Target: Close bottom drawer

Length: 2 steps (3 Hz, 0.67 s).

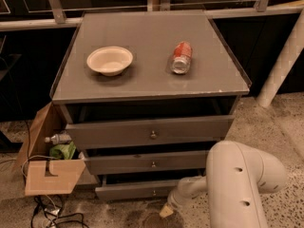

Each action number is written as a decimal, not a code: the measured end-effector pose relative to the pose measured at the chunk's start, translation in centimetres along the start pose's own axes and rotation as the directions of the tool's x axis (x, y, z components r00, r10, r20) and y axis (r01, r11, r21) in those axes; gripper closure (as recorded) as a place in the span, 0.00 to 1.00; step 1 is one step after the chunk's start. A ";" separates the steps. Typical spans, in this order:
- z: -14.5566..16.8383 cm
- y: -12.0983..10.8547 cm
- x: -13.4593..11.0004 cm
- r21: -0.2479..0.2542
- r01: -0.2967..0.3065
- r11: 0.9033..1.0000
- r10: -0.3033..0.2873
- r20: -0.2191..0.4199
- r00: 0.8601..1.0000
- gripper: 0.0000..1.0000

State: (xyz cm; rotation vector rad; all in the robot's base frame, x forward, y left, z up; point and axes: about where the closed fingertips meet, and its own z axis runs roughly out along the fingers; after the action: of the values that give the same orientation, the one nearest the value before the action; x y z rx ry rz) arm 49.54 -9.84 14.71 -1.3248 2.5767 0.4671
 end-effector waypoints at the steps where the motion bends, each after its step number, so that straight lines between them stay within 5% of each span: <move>1: 0.0 0.0 0.0 0.000 0.000 1.000 0.000 0.000 1.000 0.61; 2: 0.2 -1.0 -0.4 0.031 -0.010 0.999 0.010 -0.003 1.000 0.85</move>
Offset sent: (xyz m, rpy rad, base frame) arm 0.0280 -0.0055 -0.0023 -0.0496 -0.0493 -0.0484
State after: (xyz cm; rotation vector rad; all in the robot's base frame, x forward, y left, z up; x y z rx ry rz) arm 50.59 -10.00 14.50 -1.3040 2.5833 0.4258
